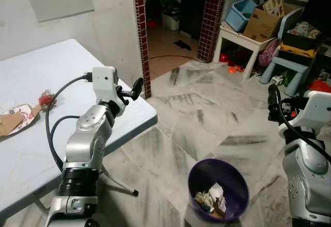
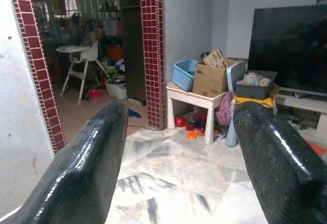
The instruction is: Picking trash to rubbish bin
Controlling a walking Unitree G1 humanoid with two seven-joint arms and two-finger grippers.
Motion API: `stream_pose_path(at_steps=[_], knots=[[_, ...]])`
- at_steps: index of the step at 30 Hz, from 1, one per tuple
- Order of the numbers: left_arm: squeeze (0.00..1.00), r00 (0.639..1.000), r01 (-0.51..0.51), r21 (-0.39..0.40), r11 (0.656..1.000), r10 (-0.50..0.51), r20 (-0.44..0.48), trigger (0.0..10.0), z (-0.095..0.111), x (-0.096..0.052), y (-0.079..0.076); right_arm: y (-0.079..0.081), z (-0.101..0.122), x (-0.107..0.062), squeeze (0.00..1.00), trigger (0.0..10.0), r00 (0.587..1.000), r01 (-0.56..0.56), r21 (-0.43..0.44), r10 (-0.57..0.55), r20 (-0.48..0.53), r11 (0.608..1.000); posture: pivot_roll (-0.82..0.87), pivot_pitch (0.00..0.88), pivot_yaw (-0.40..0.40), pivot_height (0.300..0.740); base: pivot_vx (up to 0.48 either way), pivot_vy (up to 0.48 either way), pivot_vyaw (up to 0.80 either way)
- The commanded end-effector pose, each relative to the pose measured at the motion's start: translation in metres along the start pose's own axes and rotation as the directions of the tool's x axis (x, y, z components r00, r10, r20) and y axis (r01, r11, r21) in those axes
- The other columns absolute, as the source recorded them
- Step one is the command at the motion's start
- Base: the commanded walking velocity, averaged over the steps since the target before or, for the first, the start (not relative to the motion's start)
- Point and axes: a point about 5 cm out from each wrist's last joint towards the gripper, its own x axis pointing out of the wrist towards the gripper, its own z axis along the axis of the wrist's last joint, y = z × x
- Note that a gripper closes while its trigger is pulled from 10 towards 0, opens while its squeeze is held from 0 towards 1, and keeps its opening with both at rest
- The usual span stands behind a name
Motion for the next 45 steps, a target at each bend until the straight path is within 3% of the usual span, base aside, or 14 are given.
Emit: stream_pose_path(at_steps=[1, 14, 27, 45], knots=[[0.0, 0.999, -0.028, 0.0, 1.0, 0.028, -0.018, 10.0, -0.006, -0.003, 0.008, 0.002, 0.0, -0.003, 0.0, 10.0, 1.0, -0.005, 0.0, 0.005, 0.005, 1.0, -0.1, 0.0, 0.043, 0.74, 0.0, 0.0, 0.0], [0.0, 0.998, -0.06, -0.002, 0.998, 0.06, -0.028, 10.0, -0.011, -0.009, 0.016, 0.021, -0.012, -0.006, 0.0, 10.0, 0.998, -0.054, 0.015, 0.054, -0.032, 0.998, -0.07, 0.015, 0.028, 0.74, 0.0, 0.0, 0.0], [0.0, 0.998, -0.055, -0.011, 0.998, 0.054, -0.035, 10.0, -0.015, -0.011, 0.014, 0.02, -0.014, -0.004, 0.0, 10.0, 0.998, -0.05, 0.006, 0.05, -0.041, 0.999, -0.06, 0.036, 0.008, 0.74, 0.0, 0.0, 0.0], [0.0, 0.999, -0.032, -0.018, 0.999, 0.032, -0.038, 10.0, -0.015, -0.006, 0.004, 0.022, -0.01, 0.002, 0.0, 10.0, 0.997, -0.07, -0.011, 0.069, -0.032, 0.998, -0.07, 0.012, -0.01, 0.74, 0.0, 0.376, 0.0]])
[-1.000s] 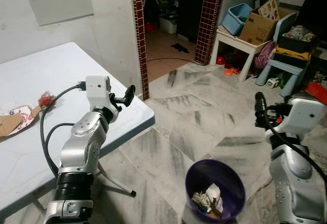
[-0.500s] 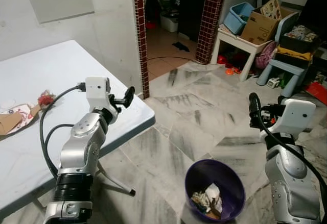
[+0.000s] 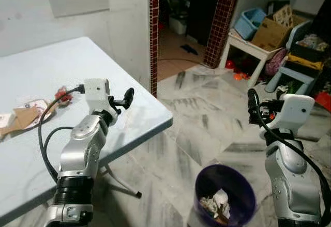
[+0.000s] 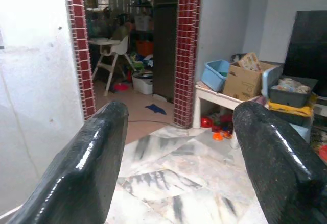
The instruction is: Picking trash to rubbish bin
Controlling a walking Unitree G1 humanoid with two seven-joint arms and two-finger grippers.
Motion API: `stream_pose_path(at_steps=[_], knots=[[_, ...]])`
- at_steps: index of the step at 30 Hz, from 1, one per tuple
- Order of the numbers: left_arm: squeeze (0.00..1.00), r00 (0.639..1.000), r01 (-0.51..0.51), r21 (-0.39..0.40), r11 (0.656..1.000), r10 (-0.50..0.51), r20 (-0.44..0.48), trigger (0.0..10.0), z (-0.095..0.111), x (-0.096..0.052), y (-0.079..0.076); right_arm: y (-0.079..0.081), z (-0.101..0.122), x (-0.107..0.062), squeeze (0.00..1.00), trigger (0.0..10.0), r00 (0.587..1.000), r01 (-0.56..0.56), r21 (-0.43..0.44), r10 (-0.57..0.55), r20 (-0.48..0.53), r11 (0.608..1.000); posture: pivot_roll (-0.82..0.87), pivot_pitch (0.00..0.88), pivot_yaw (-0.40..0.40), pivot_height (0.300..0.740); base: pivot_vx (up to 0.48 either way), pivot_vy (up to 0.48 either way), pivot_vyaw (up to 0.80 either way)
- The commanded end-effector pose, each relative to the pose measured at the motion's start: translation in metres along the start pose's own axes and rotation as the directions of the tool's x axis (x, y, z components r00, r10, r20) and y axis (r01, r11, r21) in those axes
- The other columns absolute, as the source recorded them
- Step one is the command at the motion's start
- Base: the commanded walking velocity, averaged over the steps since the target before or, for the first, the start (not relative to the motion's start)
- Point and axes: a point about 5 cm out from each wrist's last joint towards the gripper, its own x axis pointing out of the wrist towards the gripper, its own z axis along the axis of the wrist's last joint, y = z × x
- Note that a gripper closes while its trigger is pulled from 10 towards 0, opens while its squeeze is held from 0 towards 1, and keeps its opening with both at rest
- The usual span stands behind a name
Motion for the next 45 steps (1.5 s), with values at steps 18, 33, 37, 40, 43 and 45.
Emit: stream_pose_path(at_steps=[18, 33, 37, 40, 43, 45], knots=[[0.0, 0.999, 0.036, 0.013, 0.999, -0.036, 0.0, 10.0, 0.001, 0.006, -0.017, -0.008, 0.0, 0.001, 0.0, 10.0, 1.0, 0.006, -0.03, -0.006, -0.008, 1.0, -0.08, 0.0, -0.011, 0.74, 0.0, 0.239, 0.27], [0.0, 0.999, 0.039, 0.027, 0.999, -0.039, 0.002, 10.0, 0.0, 0.007, -0.017, -0.007, -0.003, 0.0, 0.0, 10.0, 1.0, -0.01, -0.023, 0.009, -0.018, 1.0, -0.08, 0.0, -0.011, 0.74, 0.0, 0.0, 0.8], [0.0, 0.999, 0.038, 0.025, 0.999, -0.038, 0.003, 10.0, 0.0, 0.008, -0.017, -0.006, -0.003, 0.0, 0.0, 10.0, 1.0, -0.014, -0.021, 0.014, -0.019, 1.0, -0.08, 0.0, -0.012, 0.74, 0.0, 0.0, 0.8], [0.0, 0.999, 0.036, 0.024, 0.999, -0.036, -0.003, 10.0, 0.0, 0.008, -0.018, -0.006, -0.003, 0.001, 0.0, 10.0, 1.0, -0.021, -0.017, 0.021, -0.023, 1.0, -0.07, 0.0, -0.015, 0.74, 0.0, 0.0, 0.8], [0.0, 0.999, 0.03, 0.032, 0.999, -0.03, -0.01, 10.0, 0.0, 0.008, -0.017, -0.006, -0.003, 0.001, 0.0, 10.0, 0.999, -0.023, -0.016, 0.023, -0.024, 1.0, -0.07, 0.0, -0.017, 0.74, 0.0, 0.0, 0.8], [0.0, 0.999, 0.029, 0.055, 0.998, -0.028, -0.019, 10.0, -0.001, 0.009, -0.018, -0.006, -0.003, 0.002, 0.0, 10.0, 0.999, -0.028, -0.016, 0.028, -0.028, 0.999, -0.07, 0.0, -0.023, 0.74, 0.0, 0.0, 0.8]])
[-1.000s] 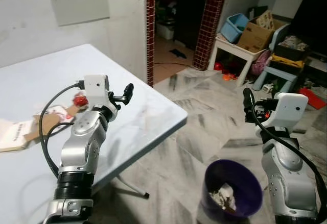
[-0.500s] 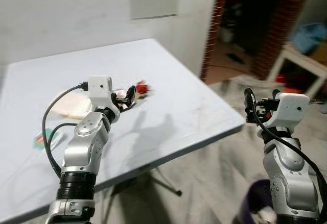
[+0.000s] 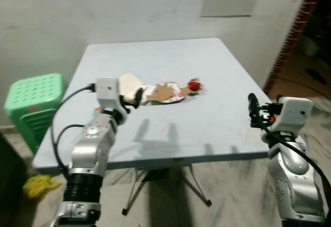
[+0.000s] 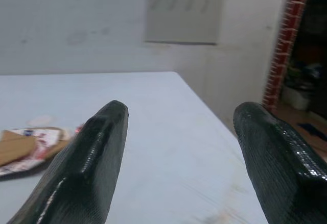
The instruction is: Picking trash to rubbish bin
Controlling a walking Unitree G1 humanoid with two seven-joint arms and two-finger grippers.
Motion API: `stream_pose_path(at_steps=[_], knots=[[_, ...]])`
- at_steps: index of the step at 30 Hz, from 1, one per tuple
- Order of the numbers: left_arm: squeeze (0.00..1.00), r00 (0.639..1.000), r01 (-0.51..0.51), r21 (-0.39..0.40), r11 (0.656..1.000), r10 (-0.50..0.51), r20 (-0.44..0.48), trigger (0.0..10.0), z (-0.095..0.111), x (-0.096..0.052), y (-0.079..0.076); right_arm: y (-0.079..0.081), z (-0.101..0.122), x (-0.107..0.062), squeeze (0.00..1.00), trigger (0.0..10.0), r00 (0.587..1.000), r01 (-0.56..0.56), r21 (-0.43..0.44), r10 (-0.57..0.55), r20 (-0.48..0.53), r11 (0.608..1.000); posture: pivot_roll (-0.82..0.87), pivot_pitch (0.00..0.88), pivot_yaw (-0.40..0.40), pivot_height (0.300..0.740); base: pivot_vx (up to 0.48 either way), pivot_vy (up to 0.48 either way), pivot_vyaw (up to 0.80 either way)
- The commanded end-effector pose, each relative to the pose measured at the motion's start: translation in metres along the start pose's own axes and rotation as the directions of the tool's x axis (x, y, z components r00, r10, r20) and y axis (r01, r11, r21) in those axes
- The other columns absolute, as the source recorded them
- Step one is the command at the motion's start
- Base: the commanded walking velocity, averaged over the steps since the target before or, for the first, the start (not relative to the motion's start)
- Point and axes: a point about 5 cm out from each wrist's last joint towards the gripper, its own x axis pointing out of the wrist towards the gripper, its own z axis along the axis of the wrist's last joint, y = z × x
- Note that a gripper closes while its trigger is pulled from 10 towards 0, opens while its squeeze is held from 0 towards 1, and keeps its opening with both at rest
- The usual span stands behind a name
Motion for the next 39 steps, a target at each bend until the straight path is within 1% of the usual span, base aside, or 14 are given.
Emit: stream_pose_path(at_steps=[1, 4, 6, 10, 13, 14, 19, 21, 23, 25, 28, 39], knots=[[0.0, 0.999, -0.04, 0.025, 0.999, 0.04, -0.019, 10.0, 0.001, -0.001, 0.01, 0.008, 0.003, 0.003, 0.0, 10.0, 0.999, -0.035, 0.015, 0.035, 0.008, 0.999, -0.07, 0.0, -0.023, 0.74, 0.0, 0.0, 0.8], [0.0, 0.999, -0.049, 0.04, 0.998, 0.049, -0.022, 10.0, 0.001, -0.001, 0.011, 0.008, 0.004, 0.003, 0.0, 10.0, 0.999, -0.039, 0.01, 0.039, 0.011, 0.999, -0.07, 0.0, -0.026, 0.74, 0.0, 0.0, 0.8], [0.0, 0.998, -0.053, 0.047, 0.997, 0.054, -0.022, 10.0, 0.001, -0.001, 0.011, 0.009, 0.003, 0.003, 0.0, 10.0, 0.999, -0.042, 0.062, 0.042, 0.008, 0.997, -0.07, 0.0, -0.03, 0.74, 0.0, 0.0, 0.0], [0.0, 0.998, -0.062, 0.04, 0.997, 0.063, -0.023, 10.0, 0.001, -0.002, 0.012, 0.008, 0.001, 0.003, 0.0, 10.0, 0.998, -0.052, 0.101, 0.055, -0.028, 0.993, -0.06, 0.014, -0.036, 0.74, 0.0, 0.0, 0.0], [0.0, 0.997, -0.063, 0.029, 0.998, 0.064, -0.039, 10.0, -0.002, -0.004, 0.012, 0.011, 0.0, 0.001, 0.0, 10.0, 0.996, -0.078, 0.08, 0.081, -0.03, 0.994, -0.06, 0.023, -0.04, 0.74, 0.0, 0.0, 0.0], [0.0, 0.997, -0.062, 0.02, 0.998, 0.063, -0.048, 10.0, -0.004, -0.006, 0.013, 0.013, -0.001, -0.001, 0.0, 10.0, 0.994, -0.097, 0.082, 0.1, -0.033, 0.992, -0.06, 0.028, -0.041, 0.74, 0.0, 0.0, 0.0], [0.0, 0.997, -0.057, 0.02, 0.998, 0.058, -0.058, 10.0, -0.006, -0.009, 0.013, 0.018, 0.0, -0.003, 0.0, 10.0, 0.988, -0.147, 0.084, 0.15, -0.037, 0.986, -0.06, 0.041, -0.047, 0.74, 0.0, 0.0, 0.0], [0.0, 0.997, -0.048, 0.02, 0.999, 0.049, -0.051, 10.0, -0.006, -0.01, 0.013, 0.022, 0.001, -0.005, 0.0, 10.0, 0.982, -0.184, 0.089, 0.188, -0.036, 0.979, -0.05, 0.048, -0.05, 0.74, 0.0, 0.0, 0.0], [0.0, 0.998, -0.045, 0.019, 0.999, 0.046, -0.05, 10.0, -0.005, -0.011, 0.012, 0.022, 0.001, -0.005, 0.0, 10.0, 0.98, -0.19, 0.091, 0.194, -0.035, 0.978, -0.05, 0.049, -0.05, 0.74, 0.0, 0.0, 0.0], [0.0, 0.998, -0.026, 0.016, 1.0, 0.027, -0.048, 10.0, -0.005, -0.011, 0.01, 0.023, 0.001, -0.007, 0.0, 10.0, 0.977, -0.207, 0.078, 0.21, -0.036, 0.975, -0.06, 0.054, -0.05, 0.74, 0.298, 0.0, 0.0], [0.0, 0.999, -0.008, 0.015, 1.0, 0.009, -0.049, 10.0, -0.005, -0.013, 0.007, 0.023, 0.001, -0.009, 0.0, 10.0, 0.976, -0.212, 0.086, 0.216, -0.036, 0.973, -0.06, 0.06, -0.049, 0.74, 0.381, 0.0, 0.0], [0.0, 0.999, 0.019, 0.025, 0.999, -0.018, -0.049, 10.0, -0.004, -0.013, 0.002, 0.024, 0.0, -0.014, 0.0, 10.0, 0.974, -0.219, 0.091, 0.224, -0.04, 0.971, -0.07, 0.064, -0.037, 0.74, 0.416, 0.0, 0.0]])
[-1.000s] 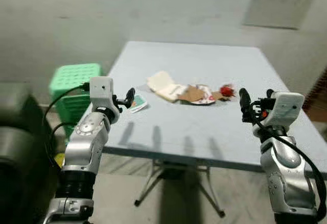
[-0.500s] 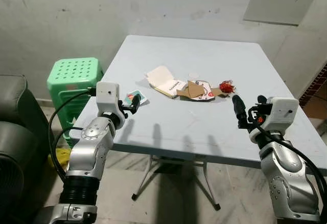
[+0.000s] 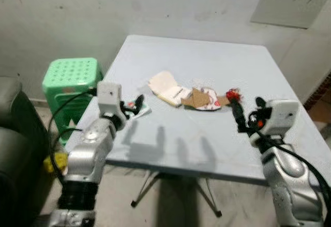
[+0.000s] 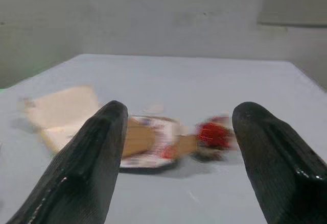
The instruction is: Picking trash to rubbish bin
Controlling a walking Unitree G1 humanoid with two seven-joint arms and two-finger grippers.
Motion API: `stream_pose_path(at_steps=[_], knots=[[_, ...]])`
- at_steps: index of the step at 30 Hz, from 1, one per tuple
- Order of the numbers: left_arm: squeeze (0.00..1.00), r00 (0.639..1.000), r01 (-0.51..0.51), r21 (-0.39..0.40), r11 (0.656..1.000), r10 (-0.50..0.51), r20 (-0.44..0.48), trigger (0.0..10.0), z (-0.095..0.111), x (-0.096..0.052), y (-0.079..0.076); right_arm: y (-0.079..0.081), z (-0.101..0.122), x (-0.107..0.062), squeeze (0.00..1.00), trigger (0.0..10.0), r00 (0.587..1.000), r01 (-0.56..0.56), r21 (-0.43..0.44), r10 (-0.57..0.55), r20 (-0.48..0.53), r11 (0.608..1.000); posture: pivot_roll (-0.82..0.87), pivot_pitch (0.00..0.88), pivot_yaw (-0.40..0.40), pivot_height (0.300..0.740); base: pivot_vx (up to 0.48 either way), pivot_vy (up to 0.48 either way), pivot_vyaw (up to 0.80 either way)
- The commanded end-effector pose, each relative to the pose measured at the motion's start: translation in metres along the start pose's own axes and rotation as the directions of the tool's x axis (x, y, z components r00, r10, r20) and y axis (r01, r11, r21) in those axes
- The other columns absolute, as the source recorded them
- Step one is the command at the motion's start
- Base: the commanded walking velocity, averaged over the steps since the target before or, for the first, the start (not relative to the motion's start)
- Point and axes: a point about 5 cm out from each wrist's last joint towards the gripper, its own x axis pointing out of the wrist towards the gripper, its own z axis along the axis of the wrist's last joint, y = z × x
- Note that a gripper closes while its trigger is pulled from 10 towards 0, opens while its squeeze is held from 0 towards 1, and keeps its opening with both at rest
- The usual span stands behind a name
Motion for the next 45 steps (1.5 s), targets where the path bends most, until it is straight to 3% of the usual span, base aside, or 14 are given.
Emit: stream_pose_path(at_steps=[1, 6, 9, 15, 24, 28, 37, 45], knots=[[0.0, 0.999, 0.052, 0.009, 0.999, -0.052, 0.013, 10.0, 0.004, 0.002, -0.014, -0.006, 0.003, -0.003, 0.0, 10.0, 1.0, 0.024, -0.008, -0.024, 0.004, 1.0, -0.07, 0.064, -0.037, 0.74, 0.42, 0.0, 0.0], [0.0, 0.996, 0.058, 0.084, 0.995, -0.063, 0.057, 10.0, 0.006, 0.001, -0.02, -0.005, 0.001, -0.006, 0.0, 10.0, 1.0, 0.012, -0.007, -0.012, -0.006, 1.0, -0.07, 0.065, -0.037, 0.74, 0.0, 0.0, 0.0], [0.0, 0.996, 0.08, 0.067, 0.995, -0.083, 0.044, 10.0, 0.004, 0.0, -0.023, -0.005, 0.0, -0.007, 0.0, 10.0, 1.0, 0.0, -0.004, 0.0, -0.016, 1.0, -0.07, 0.067, -0.039, 0.74, 0.0, 0.0, 0.0], [0.0, 0.988, 0.149, 0.108, 0.983, -0.153, 0.029, 10.0, 0.001, -0.003, -0.031, -0.005, -0.001, -0.007, 0.0, 10.0, 0.999, -0.019, 0.012, 0.019, -0.042, 1.0, -0.07, 0.067, -0.045, 0.74, 0.0, 0.0, 0.0], [0.0, 0.964, 0.261, 0.211, 0.942, -0.267, 0.003, 10.0, -0.005, -0.012, -0.043, -0.009, -0.005, -0.004, 0.0, 10.0, 0.992, -0.063, 0.025, 0.066, -0.11, 0.998, -0.06, 0.068, -0.054, 0.74, 0.0, 0.0, 0.0], [0.0, 0.955, 0.291, 0.211, 0.933, -0.297, -0.004, 10.0, -0.007, -0.015, -0.047, -0.016, -0.002, -0.001, 0.0, 10.0, 0.991, -0.085, -0.048, 0.08, -0.104, 0.995, -0.05, 0.072, -0.058, 0.74, 0.0, 0.0, 0.0], [0.0, 0.959, 0.279, 0.222, 0.934, -0.285, -0.005, 10.0, -0.004, -0.014, -0.04, -0.017, 0.0, 0.006, 0.0, 10.0, 0.987, -0.127, -0.051, 0.121, -0.108, 0.991, -0.04, 0.077, -0.063, 0.74, 0.0, 0.0, 0.0], [0.0, 0.941, 0.333, 0.26, 0.907, -0.336, -0.031, 10.0, -0.008, -0.02, -0.044, -0.002, -0.009, 0.014, 0.0, 10.0, 0.978, -0.175, 0.003, 0.175, -0.114, 0.985, -0.03, 0.084, -0.06, 0.74, 0.0, 0.0, 0.0]])
